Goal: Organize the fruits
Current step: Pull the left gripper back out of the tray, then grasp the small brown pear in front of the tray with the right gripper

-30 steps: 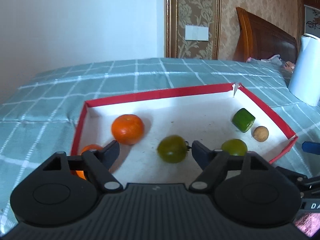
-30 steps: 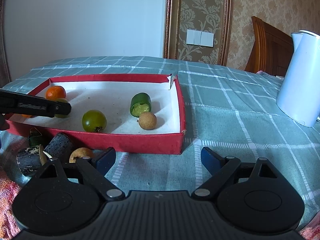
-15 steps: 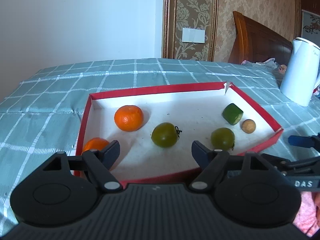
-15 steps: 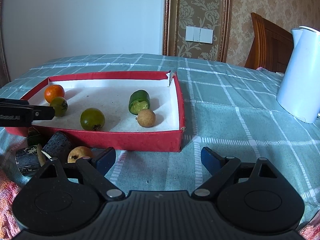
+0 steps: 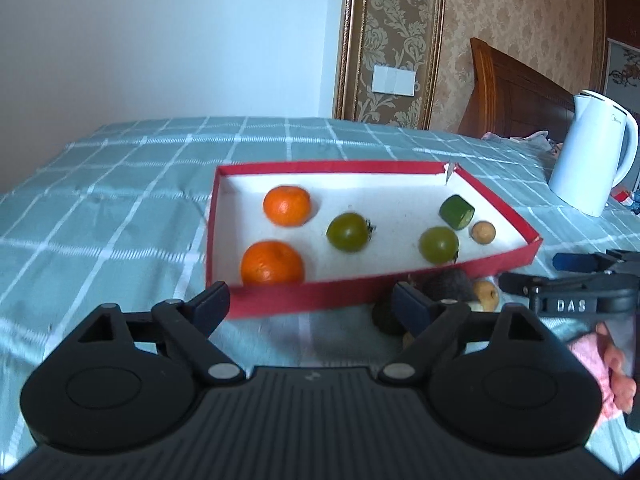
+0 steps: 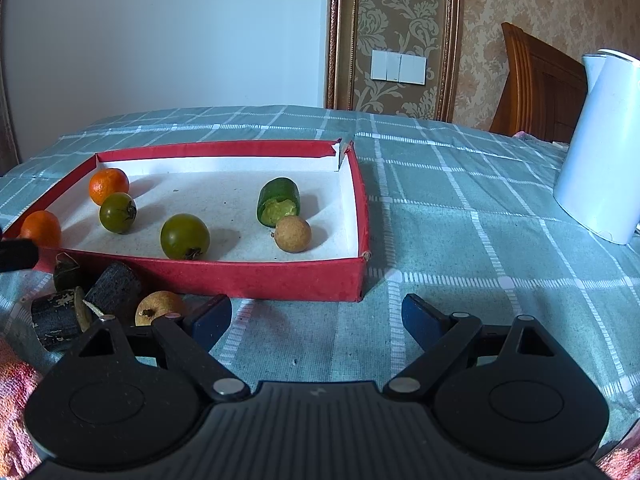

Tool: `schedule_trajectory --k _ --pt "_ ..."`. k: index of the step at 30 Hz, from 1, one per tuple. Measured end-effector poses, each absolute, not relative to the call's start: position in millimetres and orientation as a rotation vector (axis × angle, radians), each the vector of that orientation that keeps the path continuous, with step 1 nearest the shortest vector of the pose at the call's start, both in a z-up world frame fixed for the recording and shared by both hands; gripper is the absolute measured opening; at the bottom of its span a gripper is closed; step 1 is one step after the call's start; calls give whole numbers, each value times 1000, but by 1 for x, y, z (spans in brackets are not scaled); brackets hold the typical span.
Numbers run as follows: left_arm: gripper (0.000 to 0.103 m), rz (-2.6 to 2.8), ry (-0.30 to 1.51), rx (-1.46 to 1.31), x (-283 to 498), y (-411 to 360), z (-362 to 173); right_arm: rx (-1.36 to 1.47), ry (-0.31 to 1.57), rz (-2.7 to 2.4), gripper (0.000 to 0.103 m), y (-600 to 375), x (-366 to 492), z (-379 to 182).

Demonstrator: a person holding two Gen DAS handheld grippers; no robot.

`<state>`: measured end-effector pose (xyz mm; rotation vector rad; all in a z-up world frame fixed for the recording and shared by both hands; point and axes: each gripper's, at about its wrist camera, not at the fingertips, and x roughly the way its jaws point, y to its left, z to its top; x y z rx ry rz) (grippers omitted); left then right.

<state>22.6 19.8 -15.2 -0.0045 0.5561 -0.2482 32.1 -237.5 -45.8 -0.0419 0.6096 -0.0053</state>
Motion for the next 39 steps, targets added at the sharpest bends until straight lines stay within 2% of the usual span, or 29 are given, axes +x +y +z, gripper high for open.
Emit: schedule_trajectory --k 8,16,23,29,33,39 --pt "93 -210 619 27 18 25 -37 -30 601 -1 93 -239 31 -45" --pt "103 -217 628 27 19 30 -44 -79 545 98 92 -228 12 -41" --pt "103 -220 629 35 18 29 -45 -138 488 226 92 -209 -6 -37" --pt "103 -219 630 38 18 29 -45 -125 531 243 78 -208 0 -39" --pt "103 -219 630 38 18 30 -45 -101 601 234 62 -211 10 -45" --pt "103 -219 630 39 18 29 -45 -136 599 245 59 -201 11 -46"
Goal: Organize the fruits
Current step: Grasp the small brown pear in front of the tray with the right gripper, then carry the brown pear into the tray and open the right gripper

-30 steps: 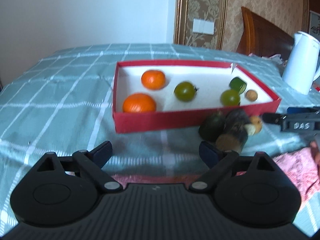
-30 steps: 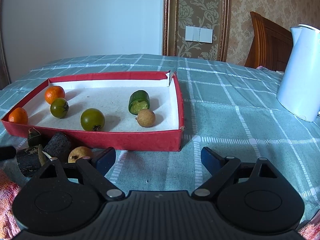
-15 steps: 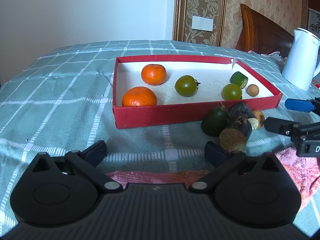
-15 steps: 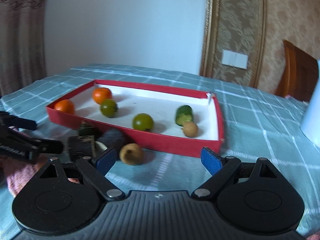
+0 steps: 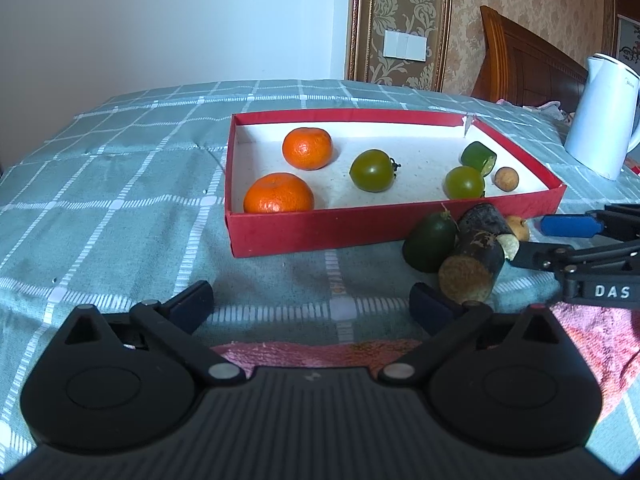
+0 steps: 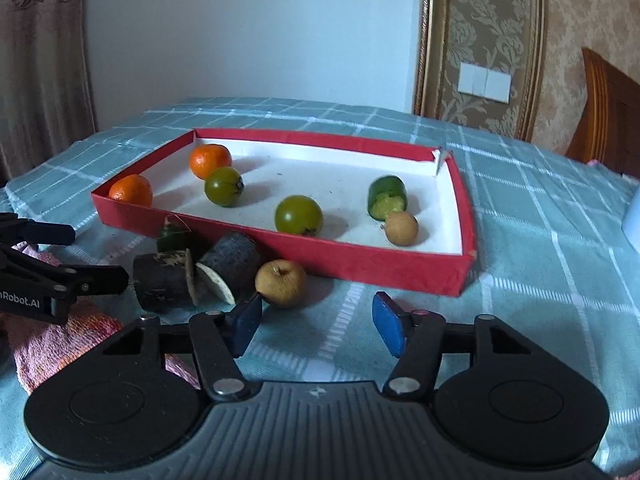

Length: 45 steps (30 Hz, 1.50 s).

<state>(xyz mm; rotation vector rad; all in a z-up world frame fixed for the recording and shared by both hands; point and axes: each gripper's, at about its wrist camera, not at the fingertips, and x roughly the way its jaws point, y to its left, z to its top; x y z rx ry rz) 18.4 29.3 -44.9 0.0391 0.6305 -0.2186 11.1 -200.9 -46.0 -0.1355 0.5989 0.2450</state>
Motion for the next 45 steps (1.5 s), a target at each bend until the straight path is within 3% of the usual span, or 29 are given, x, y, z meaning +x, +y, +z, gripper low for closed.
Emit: schedule_trajectory --k 6,11,34,45 --pt "103 -218 631 40 18 29 -45 -179 598 284 37 -187 14 -47" --pt "103 -218 630 39 18 30 -45 -207 590 298 30 -182 16 -47" --pt "103 -218 631 40 18 29 -45 -70 530 267 30 -203 5 -33" --pt "103 -218 631 40 18 30 -45 -27 504 188 30 -220 40 -10"
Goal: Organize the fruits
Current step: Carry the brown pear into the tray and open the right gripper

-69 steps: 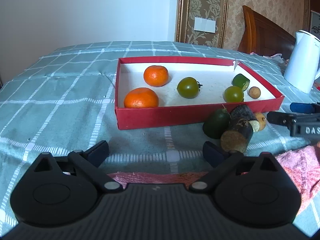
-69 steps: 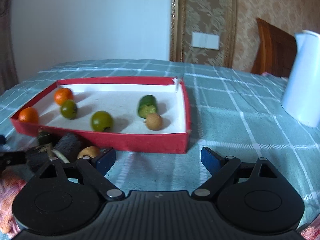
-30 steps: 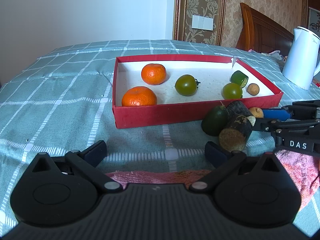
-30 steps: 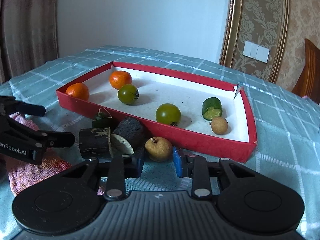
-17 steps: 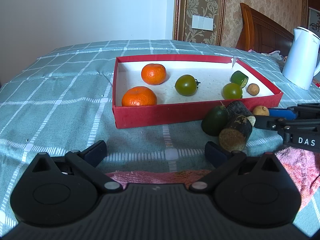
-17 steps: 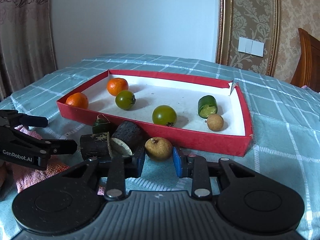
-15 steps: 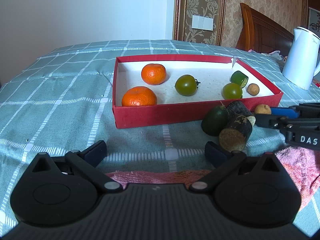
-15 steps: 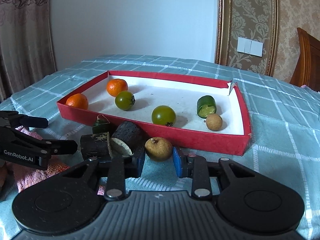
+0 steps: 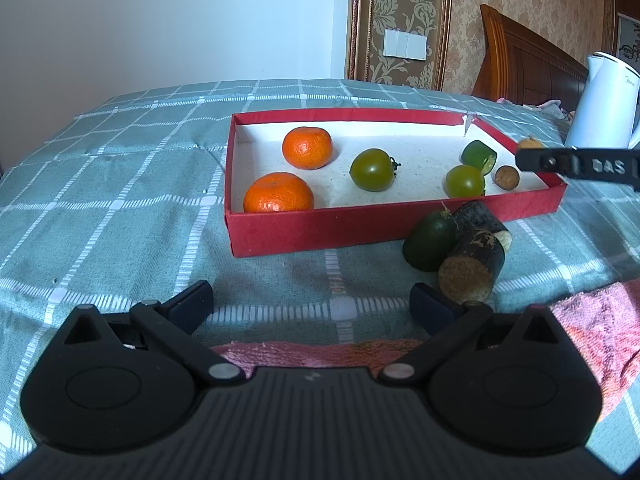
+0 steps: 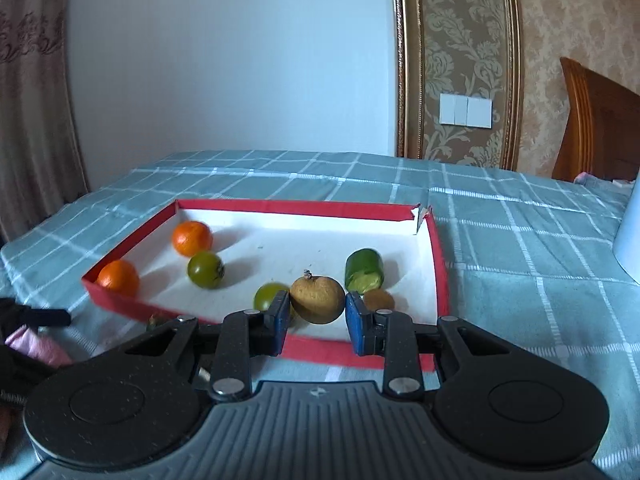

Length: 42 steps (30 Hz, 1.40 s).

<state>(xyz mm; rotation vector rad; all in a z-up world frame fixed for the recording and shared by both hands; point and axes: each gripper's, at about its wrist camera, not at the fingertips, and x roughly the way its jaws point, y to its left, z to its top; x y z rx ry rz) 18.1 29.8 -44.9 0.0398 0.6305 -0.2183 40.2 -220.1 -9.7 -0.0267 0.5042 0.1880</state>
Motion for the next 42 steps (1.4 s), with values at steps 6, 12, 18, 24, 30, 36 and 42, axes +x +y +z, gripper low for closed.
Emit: schedule_trajectory --k 6,12,18,24,30,36,42 --pt "103 -218 631 40 18 29 -45 -52 539 149 30 -218 66 -15" --pt "103 -217 631 43 18 30 -46 -107 571 132 29 -211 78 -26" --pt "103 -217 631 42 18 30 -46 -156 563 136 30 -199 81 -28" --pt "103 -217 631 43 18 30 -46 -228 565 144 29 -186 85 -31" --pt "103 -217 632 44 18 30 -46 -291 567 134 29 -172 87 -35" --pt "103 -217 632 44 18 30 -46 -292 570 143 30 -173 87 -34" --pt "103 -217 631 44 18 30 -46 -290 592 168 30 -174 88 -36"
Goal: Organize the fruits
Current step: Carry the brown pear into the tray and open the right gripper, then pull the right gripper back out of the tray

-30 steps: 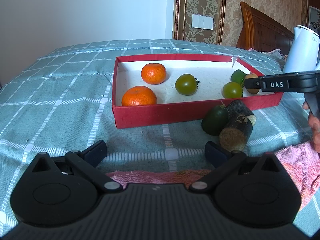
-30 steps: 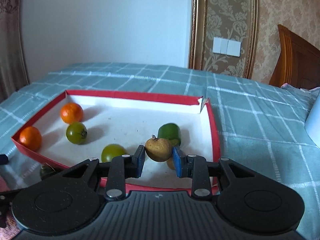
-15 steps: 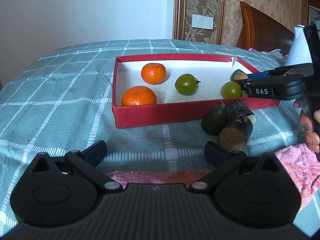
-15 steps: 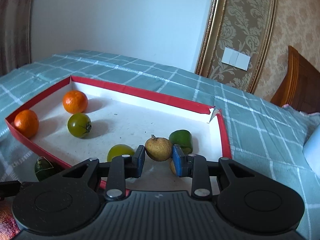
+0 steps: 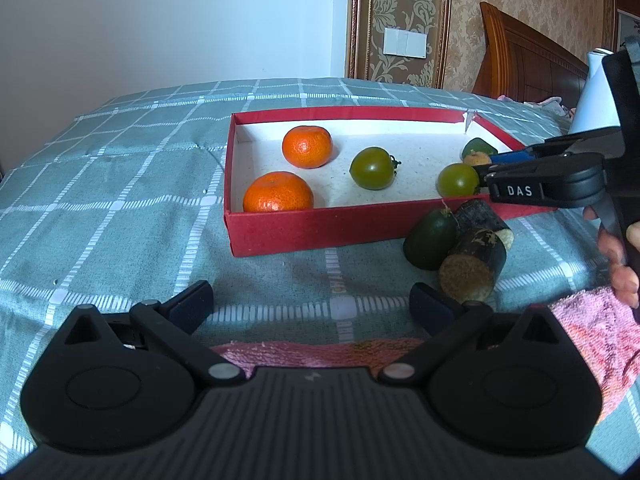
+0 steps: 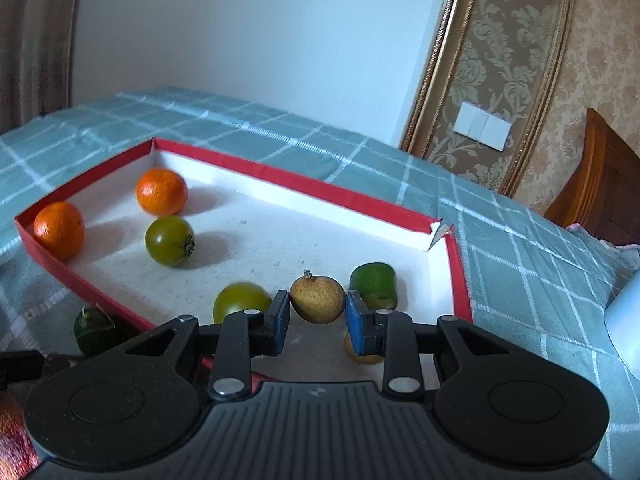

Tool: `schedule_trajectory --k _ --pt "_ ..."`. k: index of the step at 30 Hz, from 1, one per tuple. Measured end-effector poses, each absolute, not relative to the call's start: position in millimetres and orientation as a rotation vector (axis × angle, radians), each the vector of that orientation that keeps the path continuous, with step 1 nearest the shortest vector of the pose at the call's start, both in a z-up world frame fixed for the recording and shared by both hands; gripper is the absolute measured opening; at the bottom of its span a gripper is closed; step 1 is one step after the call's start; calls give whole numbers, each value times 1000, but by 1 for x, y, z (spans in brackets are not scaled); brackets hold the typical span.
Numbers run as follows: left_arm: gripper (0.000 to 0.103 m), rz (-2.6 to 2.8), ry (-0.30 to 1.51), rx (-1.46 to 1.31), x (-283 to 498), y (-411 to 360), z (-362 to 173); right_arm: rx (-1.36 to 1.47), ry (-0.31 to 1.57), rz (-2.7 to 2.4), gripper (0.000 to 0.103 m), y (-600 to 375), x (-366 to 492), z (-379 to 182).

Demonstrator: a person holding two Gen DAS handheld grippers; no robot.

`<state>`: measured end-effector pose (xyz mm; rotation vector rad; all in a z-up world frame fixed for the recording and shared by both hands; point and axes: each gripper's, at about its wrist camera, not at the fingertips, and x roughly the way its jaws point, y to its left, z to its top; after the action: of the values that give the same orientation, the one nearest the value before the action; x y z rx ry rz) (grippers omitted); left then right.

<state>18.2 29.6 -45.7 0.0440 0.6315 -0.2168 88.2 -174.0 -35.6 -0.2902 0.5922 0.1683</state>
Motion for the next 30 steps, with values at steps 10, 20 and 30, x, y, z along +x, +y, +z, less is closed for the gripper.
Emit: schedule_trajectory --k 10,20,30 --pt "103 -217 632 45 18 29 -46 -221 611 172 30 -182 90 -36" --pt "103 -216 632 45 18 29 -45 -150 575 166 66 -198 77 -27" --pt "103 -216 632 46 18 29 -45 -59 525 179 72 -217 46 -20"
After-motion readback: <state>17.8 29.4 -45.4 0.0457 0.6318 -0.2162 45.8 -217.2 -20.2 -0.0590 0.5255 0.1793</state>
